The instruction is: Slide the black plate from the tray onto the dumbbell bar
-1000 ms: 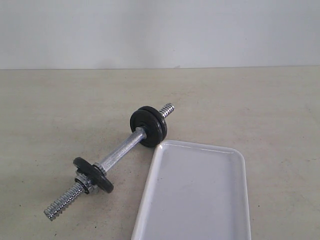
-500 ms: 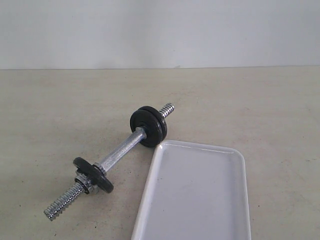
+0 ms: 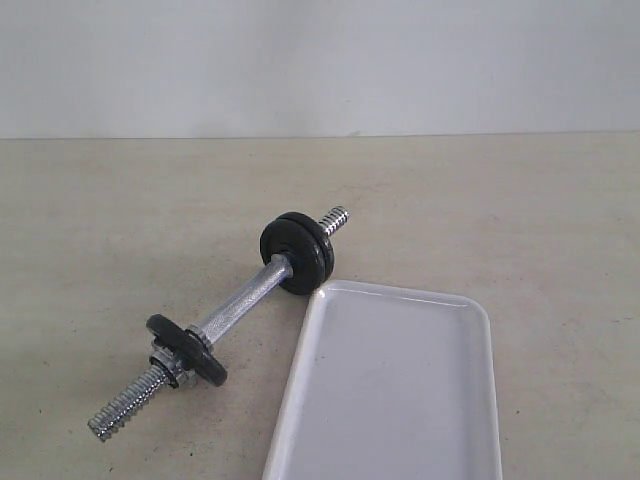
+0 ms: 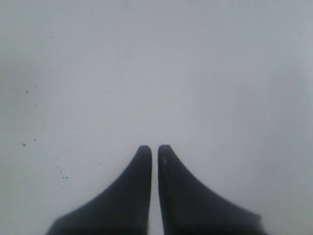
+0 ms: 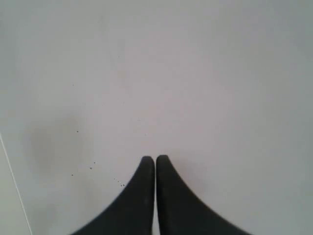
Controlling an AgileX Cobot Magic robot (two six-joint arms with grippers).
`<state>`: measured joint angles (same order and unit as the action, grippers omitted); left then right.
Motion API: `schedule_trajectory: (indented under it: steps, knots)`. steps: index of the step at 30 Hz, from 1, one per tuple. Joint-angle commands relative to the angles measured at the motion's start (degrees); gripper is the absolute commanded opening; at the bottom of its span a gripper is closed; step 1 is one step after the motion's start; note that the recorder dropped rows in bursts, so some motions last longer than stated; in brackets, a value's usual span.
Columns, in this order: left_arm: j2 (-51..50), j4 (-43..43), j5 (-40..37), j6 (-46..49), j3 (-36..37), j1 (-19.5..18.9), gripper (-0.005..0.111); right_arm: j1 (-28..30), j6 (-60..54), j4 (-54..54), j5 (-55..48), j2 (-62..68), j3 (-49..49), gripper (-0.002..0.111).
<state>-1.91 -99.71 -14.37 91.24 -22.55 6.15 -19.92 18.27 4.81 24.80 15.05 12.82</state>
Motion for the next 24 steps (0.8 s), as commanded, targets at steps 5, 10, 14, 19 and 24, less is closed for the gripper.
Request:
schedule_trajectory:
  steps: [5,10,14,19,24]
  knots:
    - [-0.2,-0.2,2.5,-1.4,0.2,-0.2,0.004,0.0,-0.2,0.0,0.2,0.1,-0.1,0.000]
    - [-0.2,32.8,9.5,-40.9,0.2,-0.4,0.004,0.0,-0.2,-0.1,0.3,0.1,-0.1,0.000]
    - [-0.2,87.2,9.6,-97.1,0.4,-0.4,0.004,0.0,-0.2,-0.1,0.3,0.1,-0.1,0.000]
    - [0.7,105.1,13.7,-108.9,5.5,-0.4,0.004,0.0,-0.2,-0.1,0.3,0.1,-0.1,0.000]
    - [1.9,104.6,22.9,-108.6,15.8,-0.4,0.004,0.0,-0.2,-0.1,0.3,0.1,-0.1,0.000]
